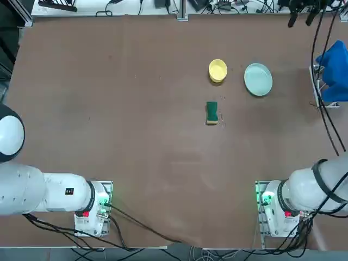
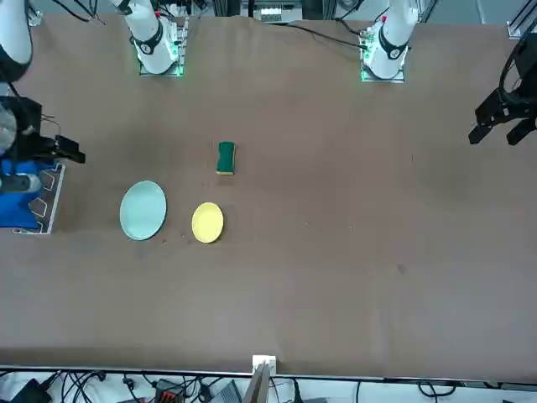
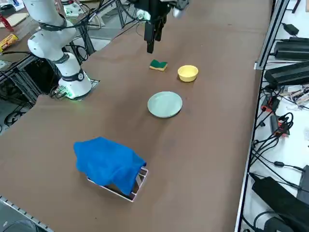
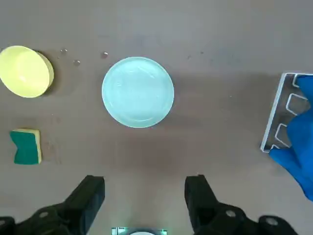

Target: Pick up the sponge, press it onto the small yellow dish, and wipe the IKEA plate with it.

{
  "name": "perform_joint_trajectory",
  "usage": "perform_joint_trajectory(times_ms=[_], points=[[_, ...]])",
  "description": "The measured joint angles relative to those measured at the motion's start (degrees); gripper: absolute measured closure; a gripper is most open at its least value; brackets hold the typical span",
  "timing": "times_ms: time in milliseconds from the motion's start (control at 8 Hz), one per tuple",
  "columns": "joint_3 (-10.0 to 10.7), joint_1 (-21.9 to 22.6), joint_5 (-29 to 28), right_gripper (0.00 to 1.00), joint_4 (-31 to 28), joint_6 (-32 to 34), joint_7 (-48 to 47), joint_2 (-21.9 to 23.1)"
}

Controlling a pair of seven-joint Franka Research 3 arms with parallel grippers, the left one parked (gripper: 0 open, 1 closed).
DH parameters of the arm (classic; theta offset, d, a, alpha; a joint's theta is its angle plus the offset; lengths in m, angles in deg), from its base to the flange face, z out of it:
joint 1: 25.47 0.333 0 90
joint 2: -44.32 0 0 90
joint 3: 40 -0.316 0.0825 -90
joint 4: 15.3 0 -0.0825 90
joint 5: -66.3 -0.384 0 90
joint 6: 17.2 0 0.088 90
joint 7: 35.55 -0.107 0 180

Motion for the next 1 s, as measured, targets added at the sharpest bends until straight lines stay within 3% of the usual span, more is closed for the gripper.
perform_joint_trajectory(times_ms=[250,500,750,1000], points=[[-0.54,0.88,-0.33,0.00,-6.25,-6.13,-1.22,0.81],[-1.01,4.66,-0.66,0.00,-18.50,-16.42,-6.78,5.15],[-1.36,12.01,-0.79,0.00,-33.08,-28.27,-17.50,11.02],[-1.63,20.18,-0.83,0.00,-42.41,-36.20,-29.63,14.29]])
